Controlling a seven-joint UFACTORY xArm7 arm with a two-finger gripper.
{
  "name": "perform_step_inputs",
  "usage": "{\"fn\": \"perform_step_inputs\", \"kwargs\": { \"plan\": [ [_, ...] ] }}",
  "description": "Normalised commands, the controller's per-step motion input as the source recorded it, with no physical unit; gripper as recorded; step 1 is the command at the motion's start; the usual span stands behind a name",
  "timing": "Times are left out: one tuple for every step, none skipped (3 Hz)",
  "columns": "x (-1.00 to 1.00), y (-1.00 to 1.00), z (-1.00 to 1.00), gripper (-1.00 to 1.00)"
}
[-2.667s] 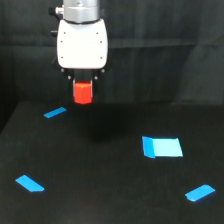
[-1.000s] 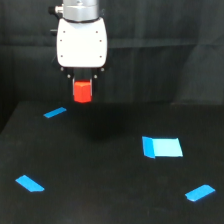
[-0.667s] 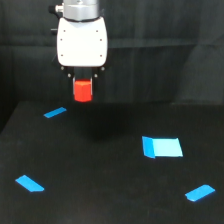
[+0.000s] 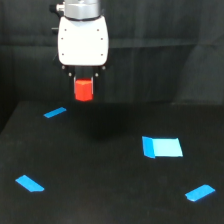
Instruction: Pick up the red object from the table
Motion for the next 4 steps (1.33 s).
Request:
{"fn": "perform_step_inputs", "kwargs": {
  "plan": [
    [-0.01, -0.02, -0.04, -1.0],
    [-0.03, 0.02, 0.09, -1.0],
    [-0.06, -0.01, 0.06, -0.9],
    [0.03, 0.0, -0.09, -0.96]
  ]
}}
